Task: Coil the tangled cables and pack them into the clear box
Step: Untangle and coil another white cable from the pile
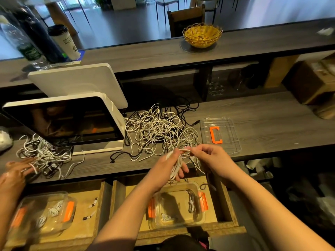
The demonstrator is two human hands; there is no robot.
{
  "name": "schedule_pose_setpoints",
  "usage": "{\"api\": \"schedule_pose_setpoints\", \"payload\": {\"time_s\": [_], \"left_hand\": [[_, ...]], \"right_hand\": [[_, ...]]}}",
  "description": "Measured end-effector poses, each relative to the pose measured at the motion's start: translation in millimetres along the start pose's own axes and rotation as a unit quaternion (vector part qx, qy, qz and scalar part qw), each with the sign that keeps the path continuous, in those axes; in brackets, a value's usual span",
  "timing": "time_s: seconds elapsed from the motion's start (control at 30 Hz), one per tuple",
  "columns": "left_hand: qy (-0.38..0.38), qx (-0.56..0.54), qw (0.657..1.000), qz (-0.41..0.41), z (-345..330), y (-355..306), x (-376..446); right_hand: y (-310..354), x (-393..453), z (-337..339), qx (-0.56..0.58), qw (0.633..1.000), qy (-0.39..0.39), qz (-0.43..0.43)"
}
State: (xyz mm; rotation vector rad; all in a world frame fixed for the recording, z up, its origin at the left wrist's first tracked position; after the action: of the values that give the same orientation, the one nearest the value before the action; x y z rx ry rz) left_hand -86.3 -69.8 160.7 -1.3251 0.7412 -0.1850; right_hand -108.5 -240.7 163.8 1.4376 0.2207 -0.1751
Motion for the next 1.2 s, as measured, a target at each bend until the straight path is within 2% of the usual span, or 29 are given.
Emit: {"api": "schedule_pose_setpoints", "payload": {"time_s": [0.1, 0.2, 0.27, 0.37, 0.47, 0.63, 0.8, 1.0, 1.2], "left_hand": [[-0.035, -0.106, 0.994, -0.02, -1.9, 1.9, -4.9], [-0.062, -0.274, 0.959, -0.042, 0.1, -1.8, -9.6], [-0.08, -0.346, 0.933, -0.055, 6.5, -6.3, -12.7], [-0.099, -0.399, 0.91, -0.063, 11.3, -8.1, -15.2], [-0.114, -0.395, 0.909, -0.065, 13.5, -6.1, -17.3], [-0.124, -0.334, 0.932, -0.066, 16.5, -1.6, -20.9], [-0.133, -0.32, 0.935, -0.078, 23.0, -0.7, -26.3], [-0.121, -0.246, 0.958, -0.087, 20.6, -2.0, -35.0], [-0.128, -0.226, 0.962, -0.084, 23.8, -1.7, -45.8]], "right_hand": [[-7.1, -2.5, -13.1, 0.077, 0.996, 0.019, -0.032], [-7.6, -5.8, -26.5, 0.144, 0.988, 0.008, -0.055], [-2.7, -6.5, -36.2, 0.146, 0.988, 0.0, -0.055], [2.9, -7.3, -51.2, 0.134, 0.989, 0.006, -0.058], [7.3, -11.3, -68.4, 0.134, 0.989, 0.017, -0.06], [9.2, -14.4, -89.3, 0.134, 0.988, 0.042, -0.06], [2.4, -19.4, -106.6, 0.181, 0.98, 0.036, -0.07], [7.3, -25.1, -114.9, 0.354, 0.926, 0.076, -0.106], [11.0, -34.4, -114.5, 0.268, 0.957, 0.074, -0.088]]}}
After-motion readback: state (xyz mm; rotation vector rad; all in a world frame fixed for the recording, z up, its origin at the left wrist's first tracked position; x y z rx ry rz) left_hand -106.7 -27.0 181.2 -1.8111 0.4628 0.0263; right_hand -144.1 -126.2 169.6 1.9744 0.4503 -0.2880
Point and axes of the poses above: each hand's wrist, its own x-axis towards the middle knuckle, its own z-axis out of the back of the hand, y = z × x, the point moved 3 cm from there along x, towards the middle knuckle, and after that the axes turned 3 degrees about x, right-handed, at the moved point
